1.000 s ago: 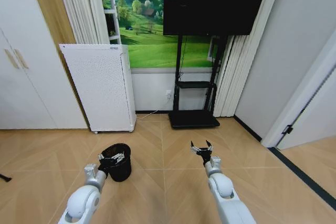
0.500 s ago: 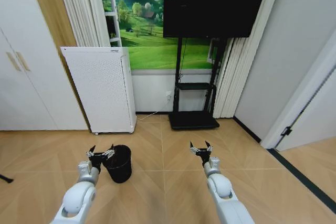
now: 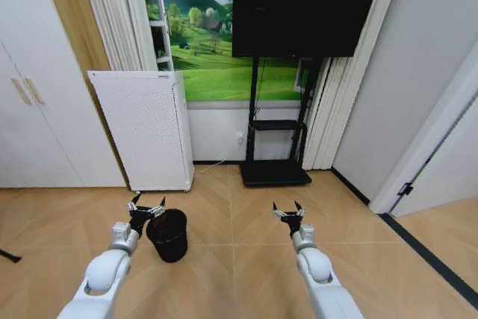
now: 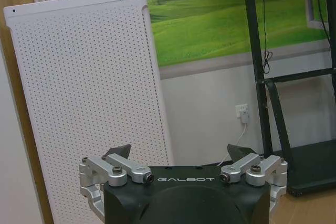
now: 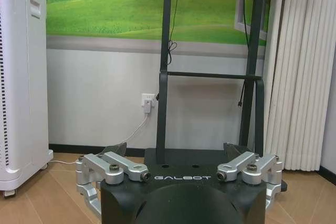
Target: Pick up the trash bin and place the garbage on the floor into it.
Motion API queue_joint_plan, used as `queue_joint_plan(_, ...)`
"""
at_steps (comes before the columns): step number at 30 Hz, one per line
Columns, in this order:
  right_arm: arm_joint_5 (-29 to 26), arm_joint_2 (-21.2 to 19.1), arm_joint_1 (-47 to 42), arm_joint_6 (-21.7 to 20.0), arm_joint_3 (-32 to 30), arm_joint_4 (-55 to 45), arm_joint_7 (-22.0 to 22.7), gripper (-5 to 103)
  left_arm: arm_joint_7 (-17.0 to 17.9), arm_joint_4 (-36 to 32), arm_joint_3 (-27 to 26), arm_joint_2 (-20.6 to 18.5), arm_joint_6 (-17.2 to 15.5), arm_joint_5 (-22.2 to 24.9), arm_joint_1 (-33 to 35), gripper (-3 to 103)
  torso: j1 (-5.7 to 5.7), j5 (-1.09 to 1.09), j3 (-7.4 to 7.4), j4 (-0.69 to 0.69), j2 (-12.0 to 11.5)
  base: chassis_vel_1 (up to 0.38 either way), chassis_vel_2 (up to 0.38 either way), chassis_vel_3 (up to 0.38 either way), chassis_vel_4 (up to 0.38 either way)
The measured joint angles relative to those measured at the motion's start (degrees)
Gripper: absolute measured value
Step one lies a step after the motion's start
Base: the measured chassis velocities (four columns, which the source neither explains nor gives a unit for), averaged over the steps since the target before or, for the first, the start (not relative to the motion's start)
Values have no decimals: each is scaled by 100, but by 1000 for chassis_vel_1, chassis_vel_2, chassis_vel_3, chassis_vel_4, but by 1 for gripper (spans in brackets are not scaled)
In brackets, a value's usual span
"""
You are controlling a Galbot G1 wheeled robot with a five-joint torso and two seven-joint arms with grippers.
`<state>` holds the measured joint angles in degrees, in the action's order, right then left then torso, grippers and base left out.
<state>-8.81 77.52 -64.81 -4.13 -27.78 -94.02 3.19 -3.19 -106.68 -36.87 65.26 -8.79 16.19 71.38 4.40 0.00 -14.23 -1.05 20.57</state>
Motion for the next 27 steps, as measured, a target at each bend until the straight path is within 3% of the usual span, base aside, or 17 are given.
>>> queue_joint_plan(27, -165, -148, 14, 37, -42, 15, -70, 100, 226, -319, 3, 60, -280, 17, 90, 100, 232, 1, -388, 0, 622, 0, 0, 0, 0)
